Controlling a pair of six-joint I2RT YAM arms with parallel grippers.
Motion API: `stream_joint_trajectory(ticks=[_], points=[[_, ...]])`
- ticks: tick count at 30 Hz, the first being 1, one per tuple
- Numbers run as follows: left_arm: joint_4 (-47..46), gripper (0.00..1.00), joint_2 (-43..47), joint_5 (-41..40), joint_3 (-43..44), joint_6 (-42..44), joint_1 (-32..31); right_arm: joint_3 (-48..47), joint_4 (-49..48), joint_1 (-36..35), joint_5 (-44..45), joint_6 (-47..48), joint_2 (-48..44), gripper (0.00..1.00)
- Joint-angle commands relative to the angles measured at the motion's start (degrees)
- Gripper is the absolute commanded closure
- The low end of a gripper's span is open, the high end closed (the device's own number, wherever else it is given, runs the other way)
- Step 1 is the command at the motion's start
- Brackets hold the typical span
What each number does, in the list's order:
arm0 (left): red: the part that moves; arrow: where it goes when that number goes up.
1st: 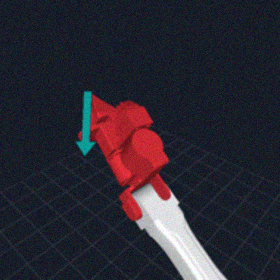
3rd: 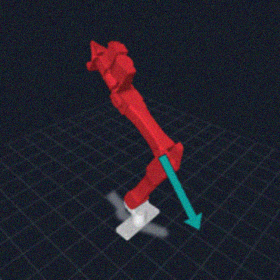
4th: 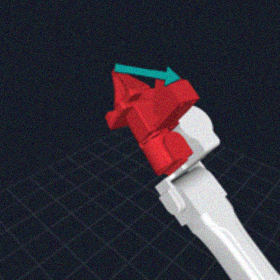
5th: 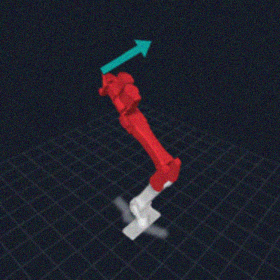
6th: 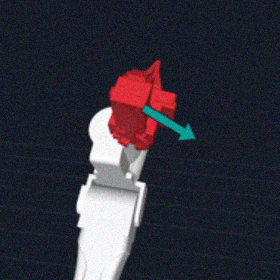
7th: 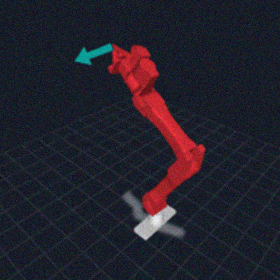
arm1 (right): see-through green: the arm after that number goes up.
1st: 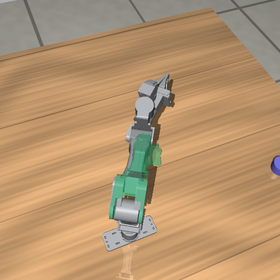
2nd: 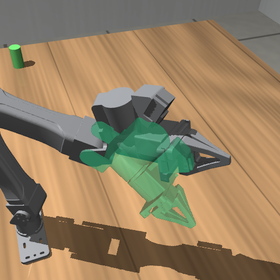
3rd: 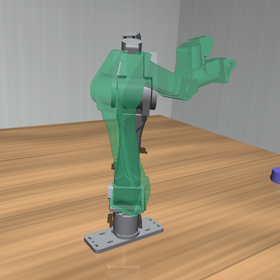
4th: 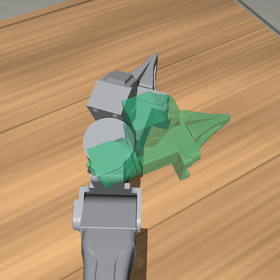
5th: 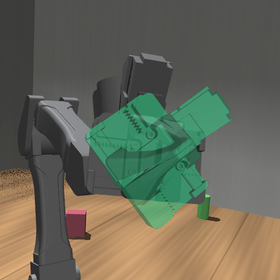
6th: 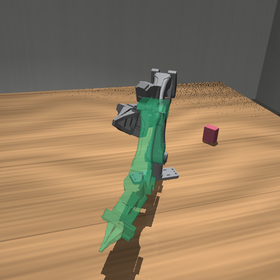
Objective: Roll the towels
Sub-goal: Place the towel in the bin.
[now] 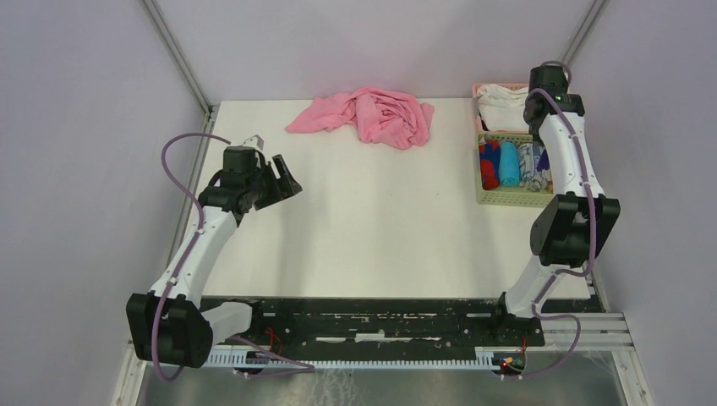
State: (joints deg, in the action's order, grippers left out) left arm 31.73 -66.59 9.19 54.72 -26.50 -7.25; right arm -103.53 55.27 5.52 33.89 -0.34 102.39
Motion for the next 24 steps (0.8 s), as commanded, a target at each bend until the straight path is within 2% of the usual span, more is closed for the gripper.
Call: stream_joint_trajectory(ticks=[1,14,24], points=[[0.1,0.21,0.5,-1.2,0.7,3.2,-0.1,-2.1,-3.7,0.7,11.4,5.0,3.8,1.00],[0.7,0.21,0.0,-2.7,0.8,3.2,0.1,-0.1,-7.5,-2.7,7.5,8.0,12.8,1.00],[0.8,0.21,0.1,-3.2,0.8,3.2,0.0,-2.2,-3.3,-4.1,-5.0,5.6,17.3,1.00]])
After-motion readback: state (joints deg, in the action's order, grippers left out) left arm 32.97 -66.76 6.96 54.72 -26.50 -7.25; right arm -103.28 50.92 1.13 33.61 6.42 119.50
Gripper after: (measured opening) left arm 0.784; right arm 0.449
